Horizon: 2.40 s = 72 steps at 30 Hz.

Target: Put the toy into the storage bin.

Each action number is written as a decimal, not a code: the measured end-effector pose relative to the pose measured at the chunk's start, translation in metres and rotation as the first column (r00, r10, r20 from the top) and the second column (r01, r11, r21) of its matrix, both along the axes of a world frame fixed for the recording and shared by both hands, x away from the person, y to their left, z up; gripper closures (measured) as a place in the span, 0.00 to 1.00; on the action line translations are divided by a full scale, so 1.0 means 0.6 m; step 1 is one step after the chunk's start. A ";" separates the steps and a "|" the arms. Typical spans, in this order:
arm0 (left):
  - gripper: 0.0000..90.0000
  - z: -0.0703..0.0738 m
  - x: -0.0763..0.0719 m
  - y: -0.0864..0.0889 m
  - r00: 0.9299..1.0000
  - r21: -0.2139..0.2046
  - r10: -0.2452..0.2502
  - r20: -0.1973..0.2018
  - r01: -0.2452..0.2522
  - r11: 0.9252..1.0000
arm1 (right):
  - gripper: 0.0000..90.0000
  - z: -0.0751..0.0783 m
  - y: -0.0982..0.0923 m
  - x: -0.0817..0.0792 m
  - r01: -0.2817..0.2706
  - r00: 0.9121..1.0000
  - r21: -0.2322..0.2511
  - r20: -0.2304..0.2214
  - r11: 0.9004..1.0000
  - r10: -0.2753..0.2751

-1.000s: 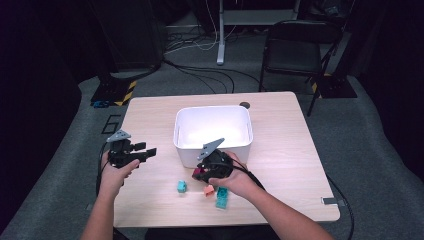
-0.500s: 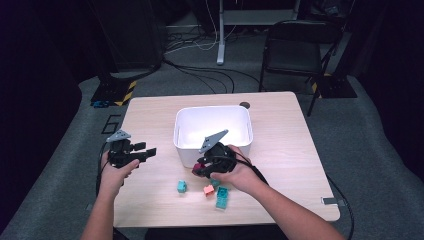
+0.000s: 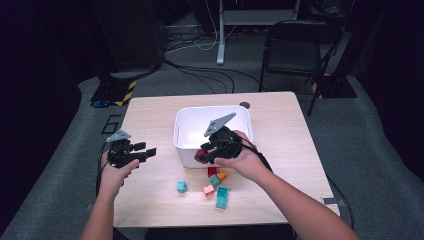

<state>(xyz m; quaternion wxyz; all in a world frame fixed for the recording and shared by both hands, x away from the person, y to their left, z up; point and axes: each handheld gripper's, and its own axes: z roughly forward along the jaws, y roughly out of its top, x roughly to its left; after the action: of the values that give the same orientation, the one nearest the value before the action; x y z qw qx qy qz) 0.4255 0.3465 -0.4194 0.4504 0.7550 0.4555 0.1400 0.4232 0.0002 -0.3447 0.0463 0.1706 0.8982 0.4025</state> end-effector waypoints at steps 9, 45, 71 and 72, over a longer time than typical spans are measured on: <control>0.43 0.000 0.000 0.001 1.000 -0.001 0.001 -0.002 -0.001 1.000 | 0.65 0.021 0.002 0.030 0.034 0.999 -0.002 0.008 0.999 -0.034; 0.43 -0.006 0.003 0.004 1.000 -0.007 0.001 -0.011 -0.001 1.000 | 0.65 0.005 0.029 0.160 0.156 0.988 -0.007 0.018 0.988 -0.156; 0.43 -0.009 0.005 0.002 1.000 -0.005 0.002 -0.017 -0.002 1.000 | 0.65 -0.068 0.038 0.234 0.217 0.975 -0.095 -0.030 0.972 -0.221; 0.43 -0.009 0.005 0.002 1.000 -0.005 0.002 -0.017 -0.002 1.000 | 0.65 -0.070 0.038 0.235 0.217 0.975 -0.092 -0.028 0.972 -0.221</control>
<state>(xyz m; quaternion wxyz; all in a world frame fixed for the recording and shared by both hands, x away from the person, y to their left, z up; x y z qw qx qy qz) 0.4284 0.3478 -0.4246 0.4483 0.7547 0.4602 0.1330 0.5641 0.0229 -0.3866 0.0807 0.2741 0.8915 0.3515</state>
